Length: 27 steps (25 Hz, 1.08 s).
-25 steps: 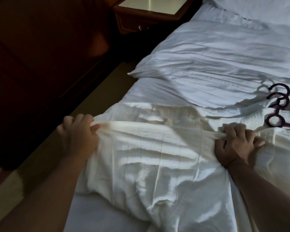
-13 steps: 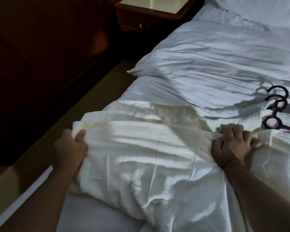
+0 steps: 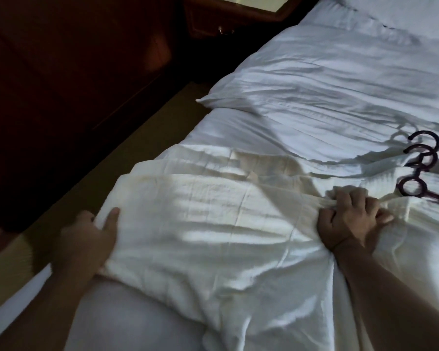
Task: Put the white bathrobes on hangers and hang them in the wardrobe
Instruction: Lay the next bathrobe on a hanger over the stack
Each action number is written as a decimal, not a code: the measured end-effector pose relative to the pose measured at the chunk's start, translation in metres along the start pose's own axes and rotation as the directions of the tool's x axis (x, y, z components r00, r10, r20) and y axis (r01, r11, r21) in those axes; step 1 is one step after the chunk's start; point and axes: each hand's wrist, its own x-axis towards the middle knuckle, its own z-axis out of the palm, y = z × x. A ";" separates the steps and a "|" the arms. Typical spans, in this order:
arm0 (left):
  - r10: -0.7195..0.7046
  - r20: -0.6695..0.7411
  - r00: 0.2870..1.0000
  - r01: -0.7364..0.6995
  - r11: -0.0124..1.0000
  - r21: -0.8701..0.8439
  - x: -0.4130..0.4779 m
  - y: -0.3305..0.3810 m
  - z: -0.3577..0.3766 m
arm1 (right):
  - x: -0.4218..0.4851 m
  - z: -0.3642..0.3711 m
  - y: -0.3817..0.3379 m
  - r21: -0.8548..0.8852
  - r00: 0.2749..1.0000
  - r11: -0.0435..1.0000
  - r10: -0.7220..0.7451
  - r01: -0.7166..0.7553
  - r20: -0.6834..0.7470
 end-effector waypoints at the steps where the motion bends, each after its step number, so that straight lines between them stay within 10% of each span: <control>1: 0.010 -0.022 1.000 -0.010 1.000 0.024 0.010 -0.008 -0.006 | -0.001 0.000 0.000 -0.009 1.000 1.000 -0.001 0.001 -0.004; 7: -0.037 -0.054 0.998 0.043 0.994 0.104 -0.007 0.011 -0.008 | -0.001 0.002 0.003 -0.014 1.000 1.000 -0.015 0.014 -0.010; 14: 0.434 0.145 0.889 -0.409 0.896 -0.176 0.040 0.106 -0.009 | 0.000 0.004 0.004 -0.014 1.000 1.000 -0.017 0.017 -0.014; 18: 0.349 0.365 0.863 -0.454 0.853 0.258 0.080 0.120 -0.010 | 0.001 0.004 0.003 -0.037 1.000 0.999 -0.022 0.022 0.003; 21: 0.328 0.110 0.938 -0.341 0.823 0.454 0.090 0.123 -0.015 | 0.002 0.004 0.005 -0.057 0.999 0.998 -0.026 0.027 0.023; 24: 0.235 -0.227 0.945 -0.239 0.971 0.009 0.042 0.120 -0.021 | 0.002 0.005 0.004 -0.060 0.999 0.998 -0.023 0.024 0.028; 27: 0.347 -0.112 0.931 -0.346 0.938 0.032 -0.045 0.087 0.026 | 0.004 0.003 0.004 -0.037 0.999 0.999 -0.007 0.008 0.034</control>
